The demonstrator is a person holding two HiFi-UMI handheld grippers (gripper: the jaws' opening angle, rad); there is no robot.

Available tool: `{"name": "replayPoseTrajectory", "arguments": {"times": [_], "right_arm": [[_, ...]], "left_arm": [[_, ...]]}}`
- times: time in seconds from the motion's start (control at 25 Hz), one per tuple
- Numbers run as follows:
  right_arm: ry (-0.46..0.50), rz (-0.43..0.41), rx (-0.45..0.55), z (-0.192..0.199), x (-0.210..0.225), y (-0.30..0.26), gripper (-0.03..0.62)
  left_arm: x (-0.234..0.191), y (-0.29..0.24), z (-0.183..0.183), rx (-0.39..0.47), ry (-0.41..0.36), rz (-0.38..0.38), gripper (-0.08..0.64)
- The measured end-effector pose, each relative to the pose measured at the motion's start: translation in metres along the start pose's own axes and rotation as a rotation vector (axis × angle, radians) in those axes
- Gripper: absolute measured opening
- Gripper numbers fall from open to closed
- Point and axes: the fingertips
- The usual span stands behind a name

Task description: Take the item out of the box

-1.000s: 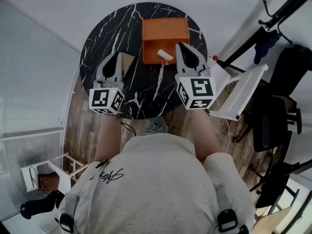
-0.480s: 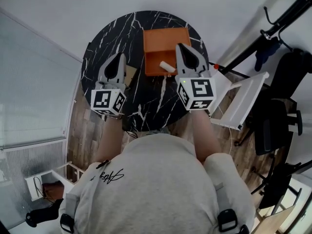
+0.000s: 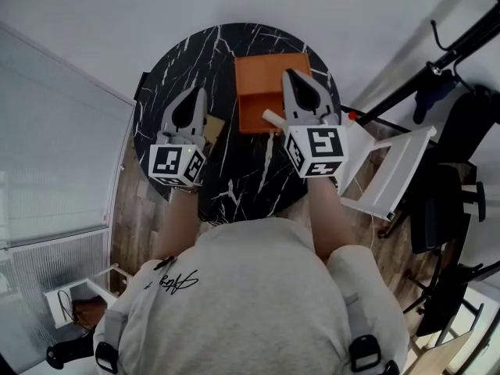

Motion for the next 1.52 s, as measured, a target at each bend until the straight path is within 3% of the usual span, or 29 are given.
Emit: {"name": "replayPoseTrajectory", "arguments": {"times": [0.56, 1.24, 1.52], "right_arm": [[-0.035, 0.045, 0.000, 0.014, 0.016, -0.030, 0.011], [-0.020, -0.080, -0.034, 0.022, 0.015, -0.014, 0.012], [-0.004, -0.179, -0.093, 0.042, 0.003, -0.014, 0.012]], "left_arm": [[-0.007, -0.037, 0.018, -0.022, 0.023, 0.083, 0.003], [0.005, -0.013, 0.017, -0.037, 0.001, -0.032, 0.003], [0.010, -0.006, 0.020, -0.040, 0.000, -0.056, 0.003]]}}
Point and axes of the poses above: the fingertips, and each gripper's own axes: y backward along the fingers, x to its right, z out of its underside, and after that the axes turned 2 degrees about y, right-handed
